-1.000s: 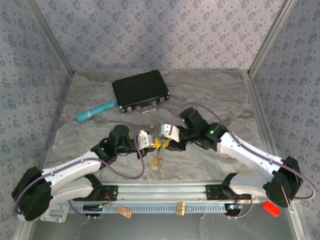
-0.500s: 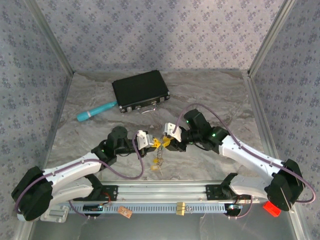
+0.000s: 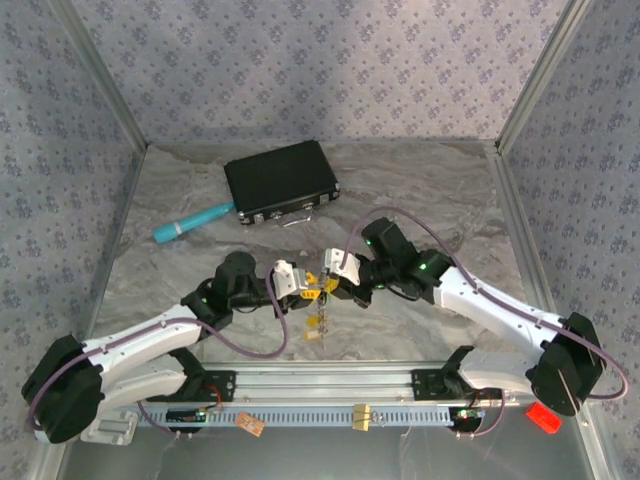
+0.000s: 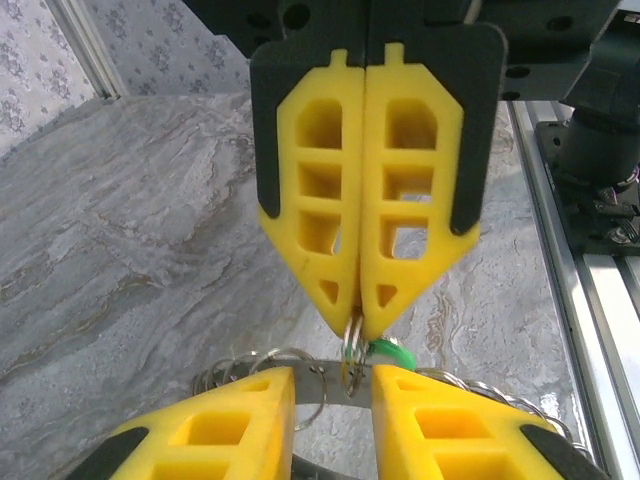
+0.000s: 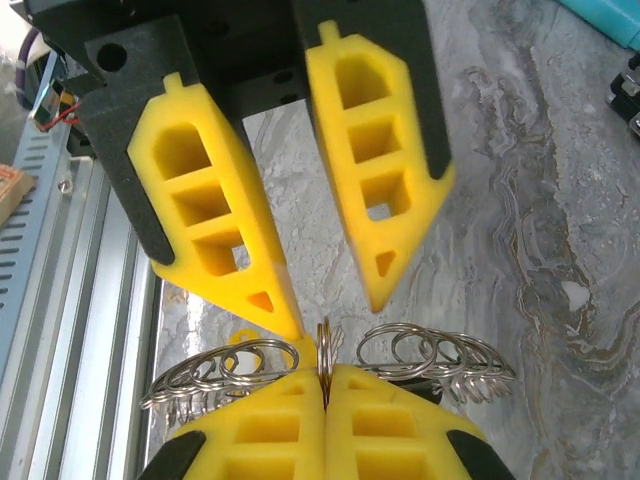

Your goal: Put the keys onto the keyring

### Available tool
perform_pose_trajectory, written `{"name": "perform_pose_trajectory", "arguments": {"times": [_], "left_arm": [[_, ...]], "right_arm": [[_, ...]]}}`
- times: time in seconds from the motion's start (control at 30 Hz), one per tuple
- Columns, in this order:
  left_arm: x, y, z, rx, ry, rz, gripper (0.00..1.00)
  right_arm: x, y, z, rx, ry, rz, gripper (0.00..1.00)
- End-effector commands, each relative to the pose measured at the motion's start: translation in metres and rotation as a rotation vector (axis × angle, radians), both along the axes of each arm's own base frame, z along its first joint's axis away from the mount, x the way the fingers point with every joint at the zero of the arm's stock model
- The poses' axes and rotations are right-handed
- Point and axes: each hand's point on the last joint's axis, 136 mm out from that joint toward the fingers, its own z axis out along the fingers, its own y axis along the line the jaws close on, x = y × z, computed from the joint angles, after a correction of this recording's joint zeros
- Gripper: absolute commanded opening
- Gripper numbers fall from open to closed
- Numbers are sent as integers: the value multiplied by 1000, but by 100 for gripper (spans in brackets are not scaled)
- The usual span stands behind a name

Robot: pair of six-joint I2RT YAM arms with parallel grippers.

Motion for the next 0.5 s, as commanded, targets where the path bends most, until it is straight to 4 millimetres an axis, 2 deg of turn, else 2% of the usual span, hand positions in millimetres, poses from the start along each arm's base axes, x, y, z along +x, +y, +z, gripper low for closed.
{"name": "perform_pose_trajectory", "arguments": {"times": [0.0,0.27,0.47], "left_arm": [[-1,-2,11,16,-33,-23,25],[-2,-6,8,28,-23,-47,21],[-5,-7,10,17,-27,-69,5]], "right_arm": [[1,-2,4,-78,-49,27,0],[-5,9,11,-76,-51,76,0],[-8,11,13,-55,-50,82,0]]}}
